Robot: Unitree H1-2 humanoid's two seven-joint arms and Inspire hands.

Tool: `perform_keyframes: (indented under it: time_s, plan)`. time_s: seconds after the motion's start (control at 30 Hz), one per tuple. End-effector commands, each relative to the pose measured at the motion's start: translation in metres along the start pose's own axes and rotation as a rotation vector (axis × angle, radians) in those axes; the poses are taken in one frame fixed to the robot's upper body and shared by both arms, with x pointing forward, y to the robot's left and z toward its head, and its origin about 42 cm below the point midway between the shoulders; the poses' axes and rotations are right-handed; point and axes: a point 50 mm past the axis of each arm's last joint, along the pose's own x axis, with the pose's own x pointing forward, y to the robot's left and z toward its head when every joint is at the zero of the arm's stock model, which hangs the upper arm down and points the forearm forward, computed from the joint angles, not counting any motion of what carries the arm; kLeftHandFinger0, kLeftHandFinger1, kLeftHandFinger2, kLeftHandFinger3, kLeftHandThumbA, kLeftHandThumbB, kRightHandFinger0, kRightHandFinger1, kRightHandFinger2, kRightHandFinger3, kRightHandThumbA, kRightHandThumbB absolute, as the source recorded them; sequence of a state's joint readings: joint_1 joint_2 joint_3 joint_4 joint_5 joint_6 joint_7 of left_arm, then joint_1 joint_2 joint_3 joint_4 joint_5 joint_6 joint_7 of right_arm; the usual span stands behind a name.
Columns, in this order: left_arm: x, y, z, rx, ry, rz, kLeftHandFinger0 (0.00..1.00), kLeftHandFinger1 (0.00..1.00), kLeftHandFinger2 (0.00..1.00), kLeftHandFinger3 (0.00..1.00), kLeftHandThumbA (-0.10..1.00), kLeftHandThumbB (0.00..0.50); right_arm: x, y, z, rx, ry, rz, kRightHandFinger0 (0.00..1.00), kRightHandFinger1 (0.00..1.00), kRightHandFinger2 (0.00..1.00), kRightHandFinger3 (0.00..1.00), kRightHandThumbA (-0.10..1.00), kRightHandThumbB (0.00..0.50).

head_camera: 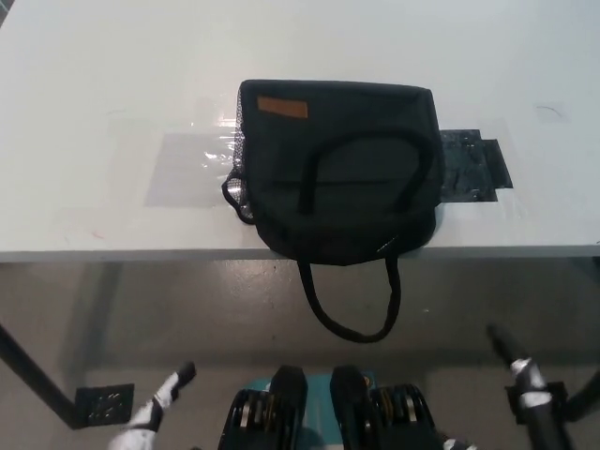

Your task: A soft travel bag is kept infront of the robot in the middle of the desk and the robot uses both its hands to press it to reduce its size

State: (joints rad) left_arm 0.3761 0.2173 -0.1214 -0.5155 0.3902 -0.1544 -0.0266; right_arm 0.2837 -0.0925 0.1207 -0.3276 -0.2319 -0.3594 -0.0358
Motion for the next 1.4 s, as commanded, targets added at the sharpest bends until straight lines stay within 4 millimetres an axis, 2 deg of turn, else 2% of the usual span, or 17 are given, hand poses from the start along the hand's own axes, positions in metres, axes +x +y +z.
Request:
perform_keyframes:
  time_s: [0.0, 0.1, 0.13, 0.2, 0.27, 0.3, 0.33, 0.37, 0.4, 0.43, 0.53, 0.63, 0.73, 0.97, 1.07, 1.17, 1.37]
  plan:
    - [0.021, 0.043, 0.048, 0.223, -0.251, 0.11, 1.0, 1.0, 1.0, 1.0, 1.0, 0.373, 0.032, -0.029, 0.043, -0.062, -0.179, -0.074, 1.0, 1.0, 1.0, 1.0, 1.0, 0.36]
    - [0.036, 0.062, 0.067, 0.23, -0.28, 0.131, 1.0, 1.0, 1.0, 1.0, 1.0, 0.417, 0.053, -0.043, 0.058, -0.12, -0.254, -0.1, 1.0, 1.0, 1.0, 1.0, 1.0, 0.348]
    - [0.043, 0.069, 0.072, 0.24, -0.303, 0.149, 1.0, 1.0, 1.0, 1.0, 1.0, 0.414, 0.061, -0.046, 0.061, -0.114, -0.278, -0.094, 1.0, 1.0, 1.0, 1.0, 1.0, 0.322]
    - [0.06, 0.081, 0.08, 0.253, -0.345, 0.171, 1.0, 1.0, 1.0, 1.0, 1.0, 0.426, 0.074, -0.053, 0.067, -0.097, -0.291, -0.084, 1.0, 1.0, 1.0, 1.0, 1.0, 0.325]
    - [0.082, 0.092, 0.091, 0.282, -0.377, 0.196, 1.0, 1.0, 1.0, 1.0, 1.0, 0.437, 0.095, -0.059, 0.072, -0.117, -0.331, -0.093, 1.0, 1.0, 1.0, 1.0, 1.0, 0.254]
    - [0.094, 0.098, 0.096, 0.289, -0.396, 0.199, 1.0, 1.0, 1.0, 1.0, 1.0, 0.424, 0.108, -0.063, 0.073, -0.135, -0.337, -0.095, 1.0, 1.0, 1.0, 1.0, 1.0, 0.251]
    - [0.113, 0.106, 0.102, 0.317, -0.434, 0.205, 1.0, 1.0, 1.0, 1.0, 1.0, 0.386, 0.127, -0.066, 0.073, -0.14, -0.324, -0.091, 1.0, 1.0, 1.0, 1.0, 1.0, 0.28]
    - [0.121, 0.109, 0.105, 0.335, -0.442, 0.207, 1.0, 1.0, 1.0, 1.0, 1.0, 0.377, 0.132, -0.068, 0.074, -0.141, -0.314, -0.087, 1.0, 1.0, 1.0, 1.0, 1.0, 0.293]
    - [0.143, 0.115, 0.113, 0.373, -0.449, 0.21, 1.0, 1.0, 1.0, 1.0, 1.0, 0.374, 0.149, -0.071, 0.078, -0.149, -0.305, -0.074, 1.0, 1.0, 1.0, 1.0, 1.0, 0.287]
    - [0.15, 0.117, 0.115, 0.381, -0.447, 0.208, 1.0, 1.0, 1.0, 1.0, 1.0, 0.371, 0.154, -0.071, 0.078, -0.151, -0.304, -0.07, 1.0, 1.0, 1.0, 1.0, 1.0, 0.285]
    - [0.201, 0.125, 0.132, 0.472, -0.458, 0.212, 1.0, 1.0, 1.0, 1.0, 1.0, 0.302, 0.195, -0.073, 0.087, -0.215, -0.285, -0.058, 1.0, 1.0, 1.0, 1.0, 1.0, 0.288]
    - [0.245, 0.129, 0.137, 0.532, -0.425, 0.174, 1.0, 1.0, 1.0, 1.0, 1.0, 0.291, 0.232, -0.071, 0.091, -0.225, -0.271, -0.031, 1.0, 1.0, 1.0, 1.0, 1.0, 0.291]
    - [0.288, 0.127, 0.141, 0.581, -0.399, 0.15, 1.0, 1.0, 1.0, 1.0, 1.0, 0.306, 0.273, -0.063, 0.101, -0.236, -0.241, -0.002, 1.0, 1.0, 1.0, 1.0, 1.0, 0.314]
    - [0.357, 0.118, 0.141, 0.648, -0.294, 0.118, 1.0, 1.0, 1.0, 1.0, 1.0, 0.314, 0.341, -0.044, 0.108, -0.211, -0.184, 0.046, 1.0, 1.0, 1.0, 1.0, 1.0, 0.313]
    - [0.377, 0.114, 0.139, 0.659, -0.267, 0.104, 1.0, 1.0, 1.0, 1.0, 1.0, 0.286, 0.358, -0.039, 0.109, -0.21, -0.162, 0.053, 1.0, 1.0, 1.0, 1.0, 1.0, 0.316]
    - [0.402, 0.107, 0.136, 0.726, -0.204, 0.049, 1.0, 1.0, 1.0, 1.0, 1.0, 0.205, 0.384, -0.029, 0.107, -0.214, -0.124, 0.069, 1.0, 1.0, 1.0, 1.0, 1.0, 0.295]
    - [0.432, 0.091, 0.128, 0.797, -0.131, -0.018, 1.0, 1.0, 1.0, 1.0, 1.0, 0.175, 0.415, -0.009, 0.098, -0.183, -0.058, 0.103, 1.0, 1.0, 1.0, 1.0, 1.0, 0.269]
